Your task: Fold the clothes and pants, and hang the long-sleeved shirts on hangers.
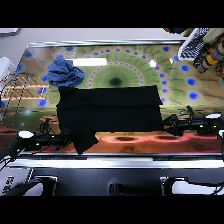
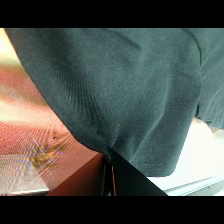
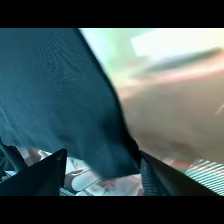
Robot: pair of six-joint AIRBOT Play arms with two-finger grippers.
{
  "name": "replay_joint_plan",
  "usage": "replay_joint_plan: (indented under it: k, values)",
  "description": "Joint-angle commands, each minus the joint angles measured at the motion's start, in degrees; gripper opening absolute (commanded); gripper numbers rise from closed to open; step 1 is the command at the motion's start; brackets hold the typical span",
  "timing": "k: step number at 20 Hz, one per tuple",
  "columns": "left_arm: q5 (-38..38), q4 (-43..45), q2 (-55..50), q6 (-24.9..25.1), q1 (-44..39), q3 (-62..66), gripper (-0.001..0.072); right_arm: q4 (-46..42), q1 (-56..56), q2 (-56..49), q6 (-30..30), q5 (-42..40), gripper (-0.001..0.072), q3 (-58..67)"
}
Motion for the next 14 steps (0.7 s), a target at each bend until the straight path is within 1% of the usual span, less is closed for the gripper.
replay_joint_plan:
  k: [1,2,3,4,5,6,7,9,11,14]
  values:
    - [0.02,0.0,-0.04,0.0,0.02,0.0,0.0018,-4.5,3.8,-0.11,4.07,-1.75,0.0518,-0.39]
    - [0.02,0.0,-0.04,0.02,0.02,0.0,0.0018,-4.92,3.87,-0.11,4.28,-1.16,0.0451,-0.39]
    - [0.0,0.0,-0.04,0.02,0.02,0.0,0.0019,-4.94,3.85,-0.09,4.31,-0.76,0.0414,-0.39]
    - [0.02,0.0,-0.04,0.02,0.02,0.0,0.0018,-4.92,3.87,-0.11,4.31,-0.7,0.0403,-0.39]
    - [0.02,0.0,-0.04,0.02,0.02,0.0,0.0019,-4.42,3.87,-0.11,4.28,-0.9,0.0346,-0.39]
    - [0.02,0.0,-0.04,0.0,0.02,0.0,0.0018,-4.37,3.87,-0.11,4.31,-1.25,0.0256,-0.39]
    - [0.02,0.0,-0.04,0.0,0.02,0.0,0.0018,-4.39,3.87,-0.11,4.28,-1.38,0.0192,-0.39]
    - [-0.26,0.07,-0.02,0.02,0.83,0.13,0.0018,-4.39,3.85,-0.09,4.28,-0.83,0.0036,-0.39]
    - [-2.84,1.42,0.0,0.02,3.41,1.29,0.0017,-4.74,3.85,0.46,4.28,0.48,0.0026,-0.39]
    - [-11.65,9.88,1.18,-0.17,8.96,6.01,0.0016,-7.98,3.85,4.15,5.33,2.38,0.0025,-0.39]
